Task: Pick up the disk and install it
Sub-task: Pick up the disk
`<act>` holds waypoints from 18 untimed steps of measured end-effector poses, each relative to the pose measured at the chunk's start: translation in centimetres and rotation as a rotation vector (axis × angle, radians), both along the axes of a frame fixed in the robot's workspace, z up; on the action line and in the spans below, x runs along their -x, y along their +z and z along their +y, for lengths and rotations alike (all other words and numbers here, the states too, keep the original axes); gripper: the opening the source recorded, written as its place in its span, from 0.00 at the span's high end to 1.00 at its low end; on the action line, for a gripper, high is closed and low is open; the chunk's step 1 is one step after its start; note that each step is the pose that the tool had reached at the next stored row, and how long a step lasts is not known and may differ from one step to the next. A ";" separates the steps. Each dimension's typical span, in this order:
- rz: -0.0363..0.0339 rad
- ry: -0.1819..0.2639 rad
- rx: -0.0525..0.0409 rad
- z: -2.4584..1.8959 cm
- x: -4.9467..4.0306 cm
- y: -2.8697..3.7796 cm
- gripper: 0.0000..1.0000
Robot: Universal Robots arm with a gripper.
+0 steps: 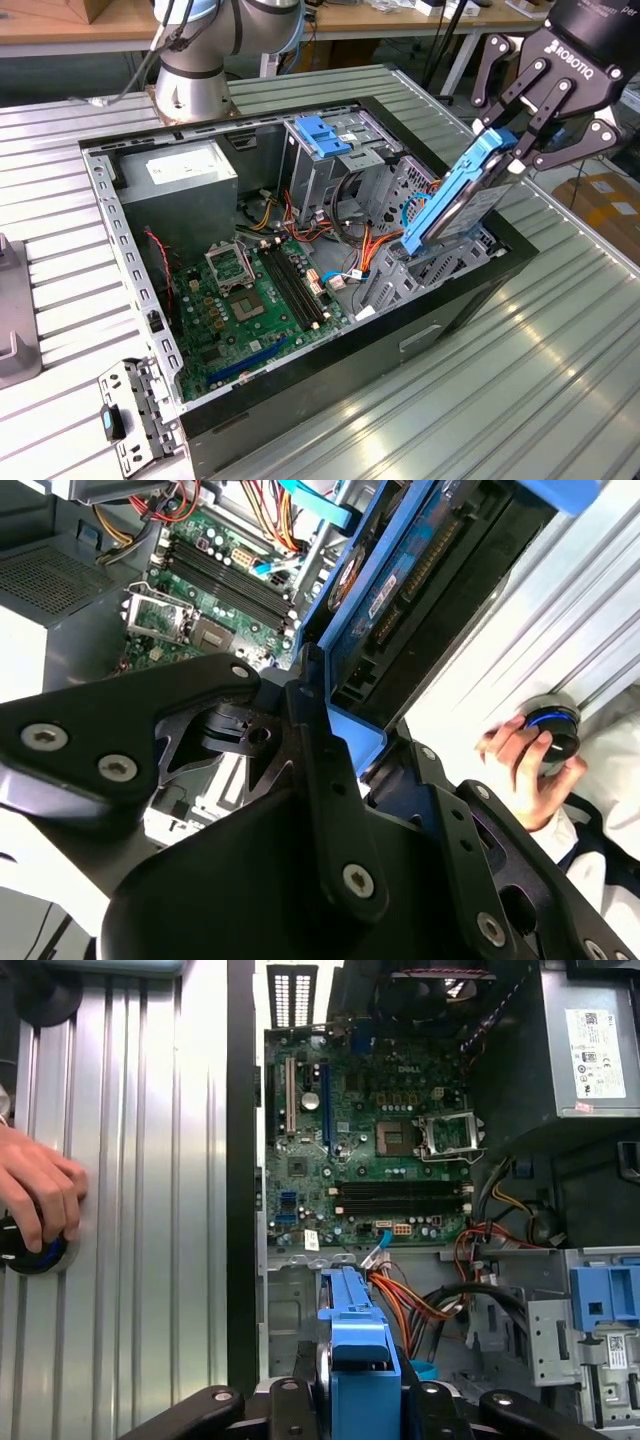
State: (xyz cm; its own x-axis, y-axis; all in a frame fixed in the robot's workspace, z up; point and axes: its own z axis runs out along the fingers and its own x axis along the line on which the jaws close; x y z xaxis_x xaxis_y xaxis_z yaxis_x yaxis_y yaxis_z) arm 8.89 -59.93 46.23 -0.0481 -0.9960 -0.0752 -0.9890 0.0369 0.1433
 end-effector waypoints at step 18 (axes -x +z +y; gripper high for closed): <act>0.0001 0.000 0.0004 0.53 0.01 -1.84 0.63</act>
